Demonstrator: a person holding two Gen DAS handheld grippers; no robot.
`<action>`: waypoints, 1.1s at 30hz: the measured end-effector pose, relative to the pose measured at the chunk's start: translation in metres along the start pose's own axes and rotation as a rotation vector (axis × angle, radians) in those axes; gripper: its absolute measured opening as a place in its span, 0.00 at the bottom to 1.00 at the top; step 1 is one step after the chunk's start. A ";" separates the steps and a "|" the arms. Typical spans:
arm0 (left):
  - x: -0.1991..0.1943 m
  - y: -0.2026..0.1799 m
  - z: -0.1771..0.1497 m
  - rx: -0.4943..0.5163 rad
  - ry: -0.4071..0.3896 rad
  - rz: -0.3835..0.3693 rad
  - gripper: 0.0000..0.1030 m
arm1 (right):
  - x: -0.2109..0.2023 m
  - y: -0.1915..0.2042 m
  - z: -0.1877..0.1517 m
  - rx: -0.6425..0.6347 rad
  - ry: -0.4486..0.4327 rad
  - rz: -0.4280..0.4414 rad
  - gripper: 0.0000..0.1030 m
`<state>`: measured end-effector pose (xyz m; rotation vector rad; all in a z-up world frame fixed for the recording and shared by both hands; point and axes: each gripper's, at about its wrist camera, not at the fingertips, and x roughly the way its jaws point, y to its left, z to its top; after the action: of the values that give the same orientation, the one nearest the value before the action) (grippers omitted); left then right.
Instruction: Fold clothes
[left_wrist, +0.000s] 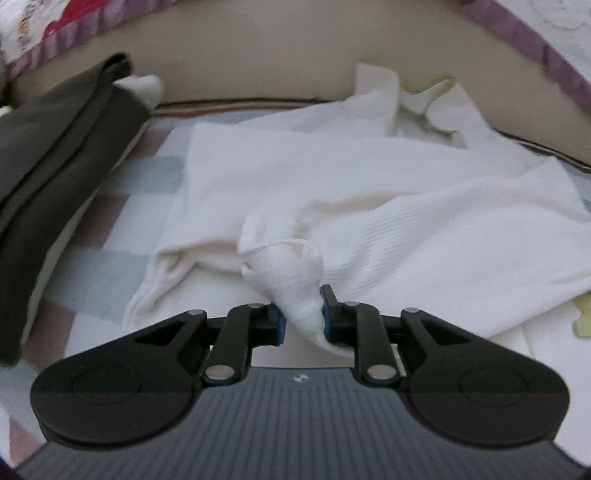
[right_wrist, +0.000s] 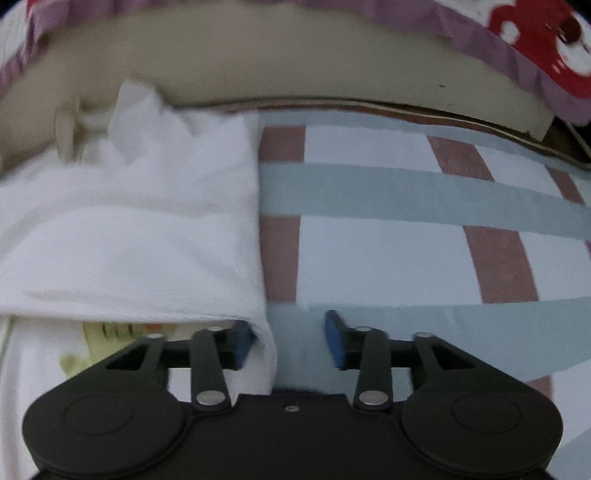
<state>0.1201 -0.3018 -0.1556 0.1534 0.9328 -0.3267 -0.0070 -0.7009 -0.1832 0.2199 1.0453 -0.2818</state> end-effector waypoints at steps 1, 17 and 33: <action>-0.001 0.001 0.001 -0.008 0.011 0.007 0.26 | -0.002 0.003 0.001 -0.019 0.039 -0.014 0.51; 0.024 0.025 0.005 -0.162 -0.011 -0.113 0.36 | 0.024 -0.007 0.061 -0.015 -0.304 0.228 0.53; -0.010 -0.017 0.012 0.074 -0.224 -0.137 0.09 | 0.069 0.006 0.082 -0.062 -0.357 0.234 0.06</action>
<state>0.1182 -0.3192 -0.1401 0.1180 0.7110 -0.4947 0.0950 -0.7290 -0.2036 0.2242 0.6657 -0.0716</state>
